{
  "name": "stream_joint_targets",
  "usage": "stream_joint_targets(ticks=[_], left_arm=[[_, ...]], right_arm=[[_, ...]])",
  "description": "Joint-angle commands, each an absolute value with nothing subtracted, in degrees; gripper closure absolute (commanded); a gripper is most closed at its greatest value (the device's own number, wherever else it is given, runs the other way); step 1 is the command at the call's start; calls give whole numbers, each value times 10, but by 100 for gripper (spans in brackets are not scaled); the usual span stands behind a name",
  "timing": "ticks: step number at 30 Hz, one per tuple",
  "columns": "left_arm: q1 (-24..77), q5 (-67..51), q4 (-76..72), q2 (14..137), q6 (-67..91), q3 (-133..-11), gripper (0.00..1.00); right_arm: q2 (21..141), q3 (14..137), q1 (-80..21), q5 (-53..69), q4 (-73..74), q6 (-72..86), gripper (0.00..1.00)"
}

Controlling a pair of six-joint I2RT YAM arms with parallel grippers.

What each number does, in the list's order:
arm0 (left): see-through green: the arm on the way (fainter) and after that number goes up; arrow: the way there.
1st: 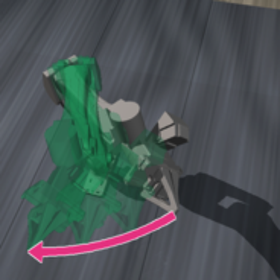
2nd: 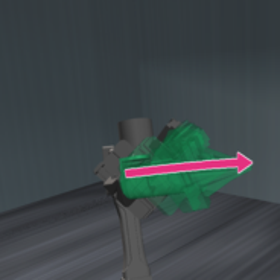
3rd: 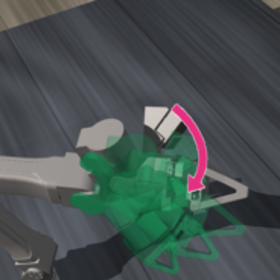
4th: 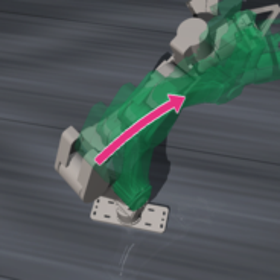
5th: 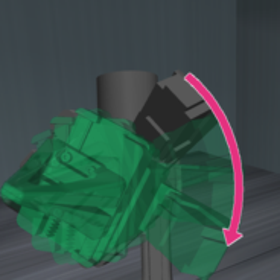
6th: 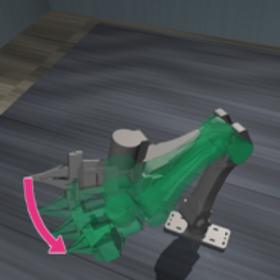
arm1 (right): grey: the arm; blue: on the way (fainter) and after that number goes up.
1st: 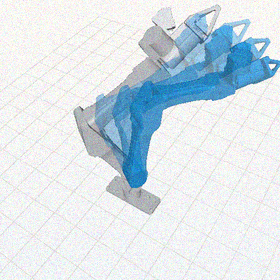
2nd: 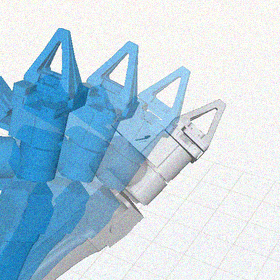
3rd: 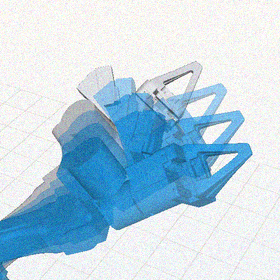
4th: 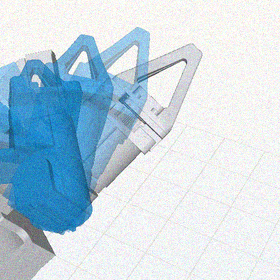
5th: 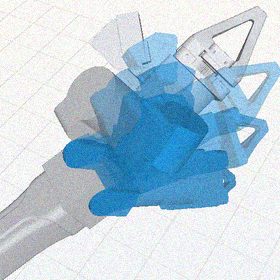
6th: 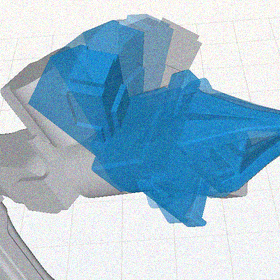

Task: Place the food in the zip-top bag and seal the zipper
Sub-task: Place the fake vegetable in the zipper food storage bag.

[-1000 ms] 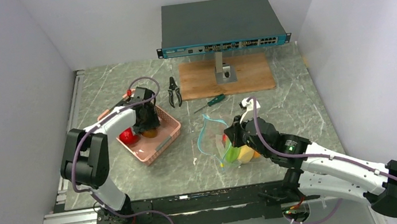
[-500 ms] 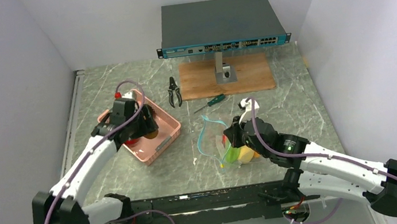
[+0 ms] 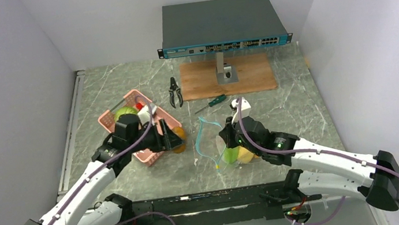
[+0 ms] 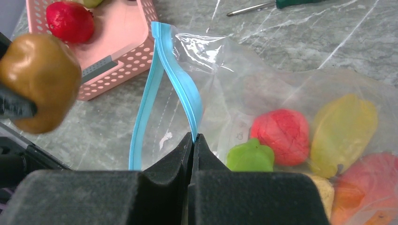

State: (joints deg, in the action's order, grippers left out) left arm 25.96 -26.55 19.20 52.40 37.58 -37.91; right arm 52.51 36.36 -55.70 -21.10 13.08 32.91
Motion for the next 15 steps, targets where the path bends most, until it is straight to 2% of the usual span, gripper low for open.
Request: stream_joint_targets(ticks=[1, 5, 15], left_arm=[[349, -286, 100, 542, 403, -395, 71], [403, -249, 94, 577, 408, -402, 73], [441, -272, 46, 654, 424, -436, 74]], right_arm=[[533, 394, -559, -203, 83, 322, 100], [544, 408, -558, -196, 91, 327, 100], [529, 390, -559, -158, 81, 327, 100]])
